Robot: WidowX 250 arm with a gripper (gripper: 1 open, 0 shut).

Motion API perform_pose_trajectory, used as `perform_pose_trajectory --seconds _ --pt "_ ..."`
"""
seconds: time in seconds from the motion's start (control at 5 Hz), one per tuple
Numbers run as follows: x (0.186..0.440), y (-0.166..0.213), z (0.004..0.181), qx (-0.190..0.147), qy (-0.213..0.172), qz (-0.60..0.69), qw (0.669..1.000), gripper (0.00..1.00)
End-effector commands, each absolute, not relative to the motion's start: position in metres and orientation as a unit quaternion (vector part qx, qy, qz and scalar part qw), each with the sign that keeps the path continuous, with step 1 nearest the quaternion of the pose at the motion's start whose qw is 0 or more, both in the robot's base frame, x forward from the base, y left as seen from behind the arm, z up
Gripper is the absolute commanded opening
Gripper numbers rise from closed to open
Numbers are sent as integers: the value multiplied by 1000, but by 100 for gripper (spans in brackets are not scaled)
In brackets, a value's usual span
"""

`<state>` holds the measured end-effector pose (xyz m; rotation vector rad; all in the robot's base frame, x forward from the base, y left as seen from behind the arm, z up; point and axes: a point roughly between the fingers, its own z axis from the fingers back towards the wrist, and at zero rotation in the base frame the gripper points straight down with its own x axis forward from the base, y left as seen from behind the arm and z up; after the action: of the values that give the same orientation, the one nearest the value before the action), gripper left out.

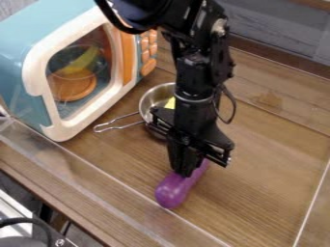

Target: Put the eggplant in the silver pot

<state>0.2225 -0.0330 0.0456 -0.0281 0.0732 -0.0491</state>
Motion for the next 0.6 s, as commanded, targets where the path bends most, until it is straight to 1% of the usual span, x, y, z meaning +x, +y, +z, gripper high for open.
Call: perform_pose_trajectory --seconds 0.0,0.2,0.4 --pt "229 -29 56 -14 17 -21 1000 100" --pt "230 -28 58 -13 16 -20 1000 100" --pt "229 -28 54 -13 16 -18 1000 100"
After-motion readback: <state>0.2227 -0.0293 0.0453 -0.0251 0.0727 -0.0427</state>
